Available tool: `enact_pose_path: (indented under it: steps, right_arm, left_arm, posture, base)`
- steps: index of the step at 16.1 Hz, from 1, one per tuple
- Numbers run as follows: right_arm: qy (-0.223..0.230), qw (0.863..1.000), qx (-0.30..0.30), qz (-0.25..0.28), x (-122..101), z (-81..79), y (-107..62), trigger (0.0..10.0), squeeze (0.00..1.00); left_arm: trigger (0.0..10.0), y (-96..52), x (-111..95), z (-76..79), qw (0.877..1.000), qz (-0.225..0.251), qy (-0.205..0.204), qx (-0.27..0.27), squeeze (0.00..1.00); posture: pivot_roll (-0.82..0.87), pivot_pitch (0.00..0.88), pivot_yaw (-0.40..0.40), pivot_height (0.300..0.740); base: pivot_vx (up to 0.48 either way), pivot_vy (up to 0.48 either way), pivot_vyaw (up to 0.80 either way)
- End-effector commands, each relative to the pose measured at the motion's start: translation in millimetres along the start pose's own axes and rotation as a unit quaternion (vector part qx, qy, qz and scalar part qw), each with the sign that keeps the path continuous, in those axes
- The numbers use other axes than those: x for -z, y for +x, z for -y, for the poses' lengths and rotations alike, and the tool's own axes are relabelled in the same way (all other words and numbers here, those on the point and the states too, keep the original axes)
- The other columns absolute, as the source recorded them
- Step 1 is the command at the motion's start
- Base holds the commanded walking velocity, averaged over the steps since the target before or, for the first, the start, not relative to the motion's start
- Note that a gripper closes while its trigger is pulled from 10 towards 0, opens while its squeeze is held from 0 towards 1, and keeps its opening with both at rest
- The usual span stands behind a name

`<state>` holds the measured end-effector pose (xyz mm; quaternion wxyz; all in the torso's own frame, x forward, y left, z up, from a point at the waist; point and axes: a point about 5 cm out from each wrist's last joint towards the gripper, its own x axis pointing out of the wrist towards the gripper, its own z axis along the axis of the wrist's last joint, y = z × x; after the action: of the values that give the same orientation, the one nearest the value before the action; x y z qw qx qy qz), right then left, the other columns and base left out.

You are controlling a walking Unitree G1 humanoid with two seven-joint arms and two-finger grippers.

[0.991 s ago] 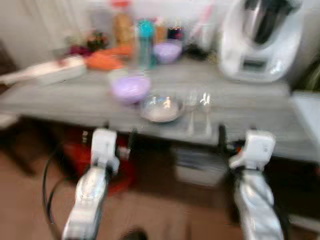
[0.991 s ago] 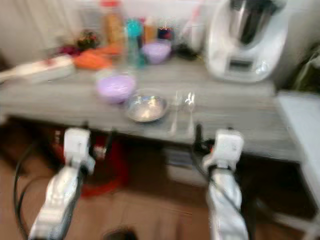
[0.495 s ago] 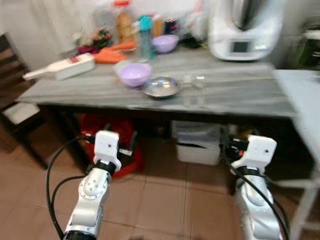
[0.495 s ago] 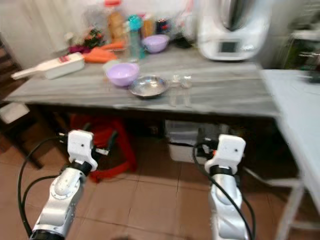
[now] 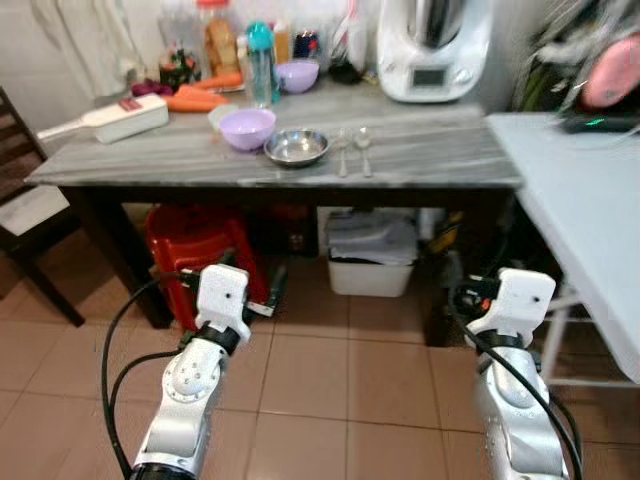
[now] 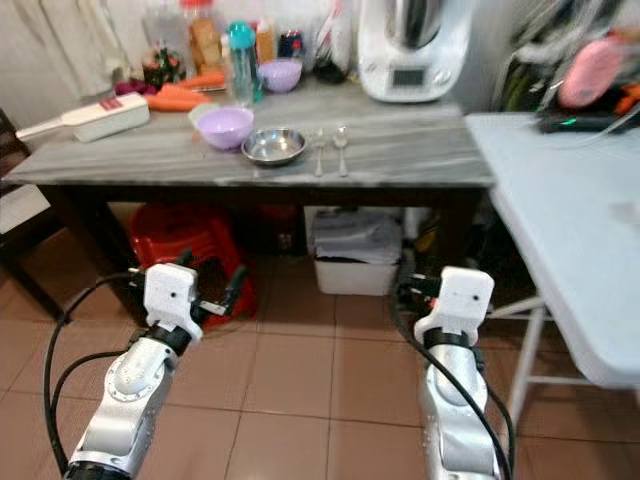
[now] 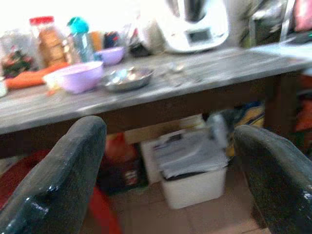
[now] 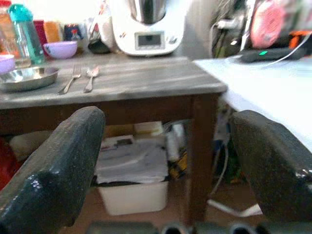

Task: Setting the table

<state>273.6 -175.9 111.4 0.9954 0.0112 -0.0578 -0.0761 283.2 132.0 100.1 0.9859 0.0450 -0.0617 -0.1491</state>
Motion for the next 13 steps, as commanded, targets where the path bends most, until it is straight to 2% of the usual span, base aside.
enact_pose_path:
  steps: [1,3,13]
  right_arm:
    - [0.007,1.000,-0.012,0.006,-2.8,-8.0,1.9,10.0,0.00]
    - [0.004,1.000,-0.011,0.006,-2.5,-9.2,2.3,10.0,0.00]
    - [0.005,1.000,-0.009,0.011,-4.8,-10.7,7.0,10.0,0.00]
  left_arm:
    - [10.0,-3.0,0.0,-3.8,1.000,0.000,0.003,-0.002,0.00]
    - [10.0,-3.1,1.9,-2.3,1.000,-0.007,0.003,0.005,0.00]
    - [10.0,4.3,0.0,3.7,1.000,0.000,-0.008,0.021,0.00]
  posture:
    - [0.04,0.000,0.029,0.740]
    - [0.03,0.000,0.040,0.740]
    - [0.02,0.000,0.050,0.740]
  base:
    - [0.000,0.000,0.00]
    - [0.000,-0.131,0.00]
    - [0.000,-0.480,0.00]
